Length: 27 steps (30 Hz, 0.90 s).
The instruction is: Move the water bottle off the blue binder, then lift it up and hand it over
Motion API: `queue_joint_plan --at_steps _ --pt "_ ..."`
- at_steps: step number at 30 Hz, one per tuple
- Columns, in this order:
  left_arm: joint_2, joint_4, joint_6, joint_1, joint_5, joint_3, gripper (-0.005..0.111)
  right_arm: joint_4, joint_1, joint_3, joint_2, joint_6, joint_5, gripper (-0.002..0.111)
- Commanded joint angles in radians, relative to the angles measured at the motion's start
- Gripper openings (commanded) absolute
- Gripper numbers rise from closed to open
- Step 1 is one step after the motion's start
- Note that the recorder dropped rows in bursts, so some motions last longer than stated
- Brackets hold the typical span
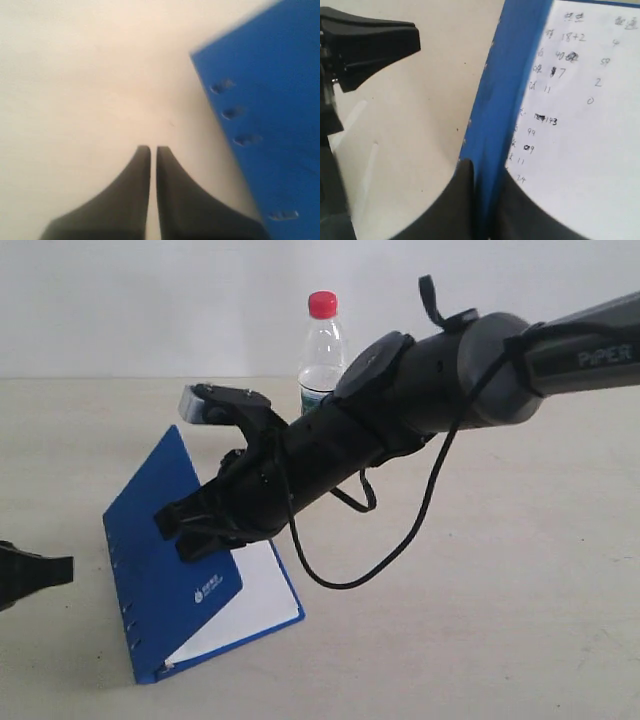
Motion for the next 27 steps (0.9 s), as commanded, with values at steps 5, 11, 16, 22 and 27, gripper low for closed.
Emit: queue_joint_plan --at_steps 5,11,16,22,27 --pt "-0.055 0.155 -0.194 0.045 -0.105 0.054 0.059 -0.011 -0.005 0.003 -0.151 -0.033 -0.003 0.0" --pt "-0.002 0.657 -0.684 0.046 -0.259 0.054 0.096 -0.038 -0.005 0.003 -0.159 -0.033 0.019 0.0" --pt "0.061 0.681 -0.704 0.062 -0.271 0.054 0.093 -0.126 -0.005 0.003 -0.151 0.005 0.02 0.0" --pt "0.061 0.769 -0.769 0.083 -0.195 0.056 0.093 -0.371 -0.007 0.003 -0.091 0.177 -0.026 0.004" --pt "0.061 0.958 -0.921 0.083 -0.112 0.077 0.086 -0.661 -0.051 -0.034 0.038 0.497 -0.136 0.025"
